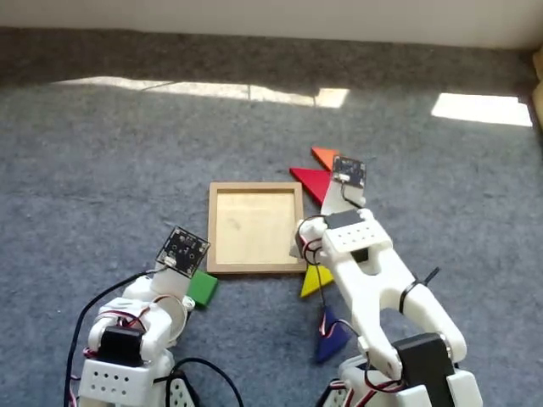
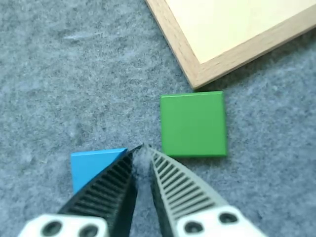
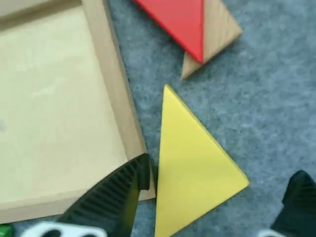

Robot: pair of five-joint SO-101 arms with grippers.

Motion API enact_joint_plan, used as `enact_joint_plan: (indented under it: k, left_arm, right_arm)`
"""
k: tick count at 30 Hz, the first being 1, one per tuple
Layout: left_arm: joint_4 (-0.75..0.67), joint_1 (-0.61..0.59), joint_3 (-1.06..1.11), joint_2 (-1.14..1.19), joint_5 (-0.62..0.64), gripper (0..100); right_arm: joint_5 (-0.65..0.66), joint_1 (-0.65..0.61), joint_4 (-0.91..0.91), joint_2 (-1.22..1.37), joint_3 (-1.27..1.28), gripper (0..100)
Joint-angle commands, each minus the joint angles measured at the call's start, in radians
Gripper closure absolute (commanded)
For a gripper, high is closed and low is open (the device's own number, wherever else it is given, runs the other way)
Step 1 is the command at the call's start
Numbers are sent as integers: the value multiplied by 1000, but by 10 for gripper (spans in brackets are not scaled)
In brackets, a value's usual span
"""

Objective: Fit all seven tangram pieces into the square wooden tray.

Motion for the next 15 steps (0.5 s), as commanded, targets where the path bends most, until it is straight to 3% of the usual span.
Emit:
enact_joint_plan:
  k: [1, 9, 15]
  left_arm:
    - [6, 10, 18, -35, -9, 993]
    - [6, 10, 18, -35, -9, 993]
    - [6, 10, 18, -35, -9, 993]
  right_arm:
    - [51, 24, -16, -7, -7, 595]
    - [61, 21, -18, 8, 28, 595]
    - [66, 21, -61, 176, 22, 595]
